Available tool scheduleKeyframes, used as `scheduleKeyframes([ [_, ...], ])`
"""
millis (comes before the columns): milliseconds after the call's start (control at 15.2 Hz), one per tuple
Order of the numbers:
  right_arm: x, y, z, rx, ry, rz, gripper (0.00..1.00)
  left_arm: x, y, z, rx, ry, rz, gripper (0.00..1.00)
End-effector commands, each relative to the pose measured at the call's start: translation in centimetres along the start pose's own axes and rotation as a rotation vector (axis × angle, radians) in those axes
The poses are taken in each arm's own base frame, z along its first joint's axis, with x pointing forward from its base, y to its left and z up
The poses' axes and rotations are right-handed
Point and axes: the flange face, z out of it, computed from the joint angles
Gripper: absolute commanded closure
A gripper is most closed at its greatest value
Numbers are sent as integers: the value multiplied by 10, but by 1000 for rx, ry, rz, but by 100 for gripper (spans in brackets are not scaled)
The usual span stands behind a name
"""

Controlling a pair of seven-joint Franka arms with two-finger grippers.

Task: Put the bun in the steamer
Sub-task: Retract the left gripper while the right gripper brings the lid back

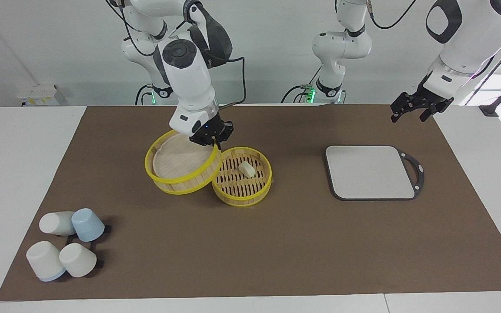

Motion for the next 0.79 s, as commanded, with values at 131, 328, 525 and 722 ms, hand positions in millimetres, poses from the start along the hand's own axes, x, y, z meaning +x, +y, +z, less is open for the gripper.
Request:
scheduleKeyframes([
  [131, -18, -46, 33, 26, -66, 61, 100, -1, 2, -21, 76, -49, 64, 0],
  [328, -24, -62, 38, -67, -42, -3, 100, 2, 0, -28, 99, -45, 100, 0],
  [525, -10, -78, 67, -118, -83, -33, 100, 2, 2, -33, 86, -36, 103, 0],
  [722, 4, -91, 88, -193, -103, -68, 100, 2, 3, -34, 47, -25, 99, 0],
])
